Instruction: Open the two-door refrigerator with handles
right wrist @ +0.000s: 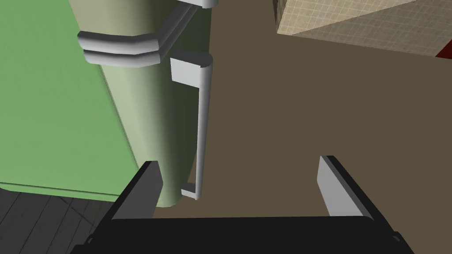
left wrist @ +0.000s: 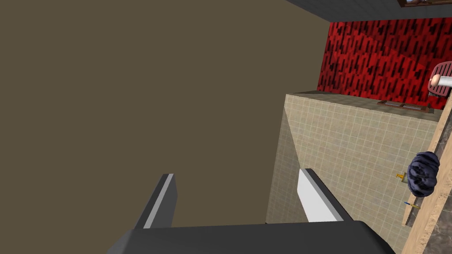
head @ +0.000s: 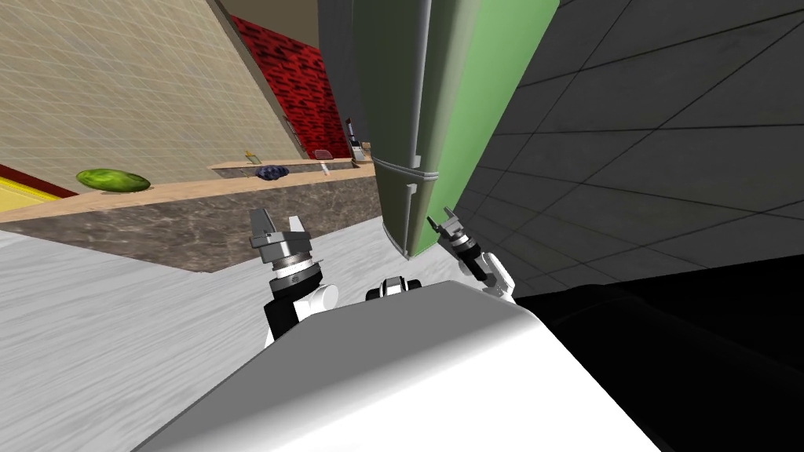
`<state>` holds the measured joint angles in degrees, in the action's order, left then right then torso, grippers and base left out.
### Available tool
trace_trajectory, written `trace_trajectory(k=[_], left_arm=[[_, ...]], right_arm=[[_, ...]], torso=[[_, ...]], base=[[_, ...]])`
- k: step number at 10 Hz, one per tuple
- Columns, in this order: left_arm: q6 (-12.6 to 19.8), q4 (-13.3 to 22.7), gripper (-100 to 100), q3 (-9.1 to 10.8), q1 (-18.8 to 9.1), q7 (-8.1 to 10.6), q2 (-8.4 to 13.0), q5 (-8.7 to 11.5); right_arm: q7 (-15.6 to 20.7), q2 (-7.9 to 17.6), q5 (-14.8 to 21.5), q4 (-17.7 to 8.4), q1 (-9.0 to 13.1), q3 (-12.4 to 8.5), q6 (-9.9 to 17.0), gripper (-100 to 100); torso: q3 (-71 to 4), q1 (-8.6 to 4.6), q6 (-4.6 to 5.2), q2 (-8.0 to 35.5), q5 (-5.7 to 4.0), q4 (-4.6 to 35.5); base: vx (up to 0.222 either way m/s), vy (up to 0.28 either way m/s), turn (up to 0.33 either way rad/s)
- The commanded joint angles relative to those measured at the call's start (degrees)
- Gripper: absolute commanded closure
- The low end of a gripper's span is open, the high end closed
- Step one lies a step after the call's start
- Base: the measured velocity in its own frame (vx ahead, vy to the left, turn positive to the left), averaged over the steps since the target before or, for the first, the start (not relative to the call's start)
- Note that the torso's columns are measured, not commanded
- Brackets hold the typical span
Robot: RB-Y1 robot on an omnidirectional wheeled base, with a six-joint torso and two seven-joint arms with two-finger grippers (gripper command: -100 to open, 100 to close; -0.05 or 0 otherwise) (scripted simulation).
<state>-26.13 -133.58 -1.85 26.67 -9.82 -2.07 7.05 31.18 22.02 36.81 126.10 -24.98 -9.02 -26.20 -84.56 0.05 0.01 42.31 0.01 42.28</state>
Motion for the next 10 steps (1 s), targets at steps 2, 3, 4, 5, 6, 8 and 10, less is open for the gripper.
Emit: trace_trajectory(k=[2,3,4,5,6,8,10], left_arm=[[0.0,0.0,0,0.0,0.0,0.0,0.0,0.0],[0.0,0.0,0,0.0,0.0,0.0,0.0,0.0],[0.0,0.0,0,0.0,0.0,0.0,0.0,0.0],[0.0,0.0,0,0.0,0.0,0.0,0.0,0.0],[0.0,0.0,0,0.0,0.0,0.0,0.0,0.0],[0.0,0.0,0,0.0,0.0,0.0,0.0,0.0],[0.0,0.0,0,0.0,0.0,0.0,0.0,0.0]], right_arm=[[4.7,2.6,4.0,-0.6,0.4,-1.4,0.8,-100],[6.8,3.8,5.9,-1.0,0.5,-2.0,1.1,-100],[8.4,5.1,7.7,-1.4,0.7,-2.7,1.5,-100],[8.8,5.1,7.7,-1.4,0.7,-2.7,1.5,-100],[10.9,6.4,9.5,-1.8,0.9,-3.3,1.8,-100],[12.9,7.6,11.3,-2.3,1.1,-3.9,2.2,-100],[16.6,10.0,14.8,-3.2,1.5,-5.2,2.9,-100]], torso=[[0.0,-0.01,-0.02,-0.1,0.0,0.0],[0.0,-0.06,0.0,0.0,-0.01,0.0],[0.0,-0.08,-0.01,0.0,-0.02,0.0],[0.0,-0.03,-0.02,0.0,-0.01,0.0],[0.0,-0.06,0.0,0.0,-0.01,0.0],[-0.1,-0.07,-0.01,-0.1,-0.02,0.0],[0.1,-0.01,-0.01,0.1,0.0,0.0]], base=[[0.098,0.035,0.049],[0.077,0.026,0.04],[0.098,0.039,0.086],[0.093,0.027,0.025],[0.101,0.009,0.034],[0.108,0.016,0.05],[0.096,0.027,0.059]])
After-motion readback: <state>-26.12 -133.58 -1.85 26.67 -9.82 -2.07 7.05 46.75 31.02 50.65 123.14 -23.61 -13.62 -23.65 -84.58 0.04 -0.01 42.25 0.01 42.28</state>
